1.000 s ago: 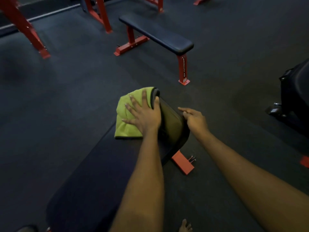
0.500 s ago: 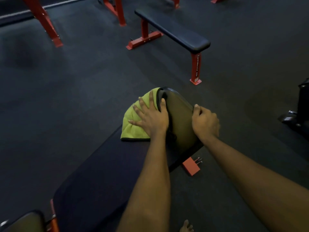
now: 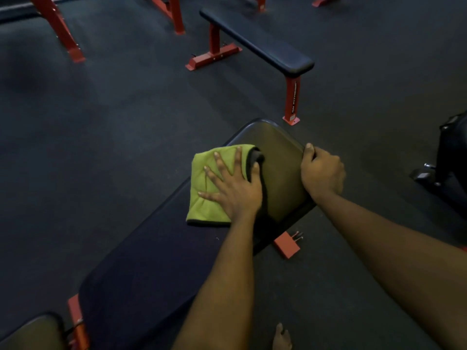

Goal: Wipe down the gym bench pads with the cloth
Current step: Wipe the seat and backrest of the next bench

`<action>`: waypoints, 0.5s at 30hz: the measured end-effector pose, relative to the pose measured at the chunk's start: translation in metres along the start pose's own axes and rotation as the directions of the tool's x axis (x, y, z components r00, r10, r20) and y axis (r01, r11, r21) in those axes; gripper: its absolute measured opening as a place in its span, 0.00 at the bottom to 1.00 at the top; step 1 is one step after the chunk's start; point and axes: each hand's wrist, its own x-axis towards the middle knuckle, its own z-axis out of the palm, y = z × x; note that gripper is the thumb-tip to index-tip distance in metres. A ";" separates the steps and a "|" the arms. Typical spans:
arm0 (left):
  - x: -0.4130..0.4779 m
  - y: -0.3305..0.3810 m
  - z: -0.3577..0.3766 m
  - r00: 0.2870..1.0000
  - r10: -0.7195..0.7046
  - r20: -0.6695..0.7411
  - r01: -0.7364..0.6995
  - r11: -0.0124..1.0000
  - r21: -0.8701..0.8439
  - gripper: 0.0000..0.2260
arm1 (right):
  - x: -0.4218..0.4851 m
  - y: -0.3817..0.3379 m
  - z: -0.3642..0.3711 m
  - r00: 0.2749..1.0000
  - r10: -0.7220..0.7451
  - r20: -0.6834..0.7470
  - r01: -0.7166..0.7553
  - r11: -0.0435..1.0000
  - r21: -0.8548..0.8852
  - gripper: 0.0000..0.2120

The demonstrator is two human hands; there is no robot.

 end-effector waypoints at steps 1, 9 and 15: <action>0.011 -0.001 -0.004 1.000 -0.018 0.003 0.018 1.000 -0.005 0.29 | -0.001 0.000 0.001 1.000 -0.016 -0.025 0.015 1.000 -0.026 0.25; -0.121 -0.013 0.019 0.979 -0.195 -0.053 0.191 0.980 -0.062 0.30 | -0.005 -0.001 0.000 0.979 -0.192 -0.070 0.183 0.976 -0.120 0.20; -0.061 -0.024 0.019 0.937 -0.348 -0.035 0.346 0.937 -0.040 0.30 | 0.001 0.004 0.007 0.975 -0.220 -0.021 0.218 0.973 -0.071 0.18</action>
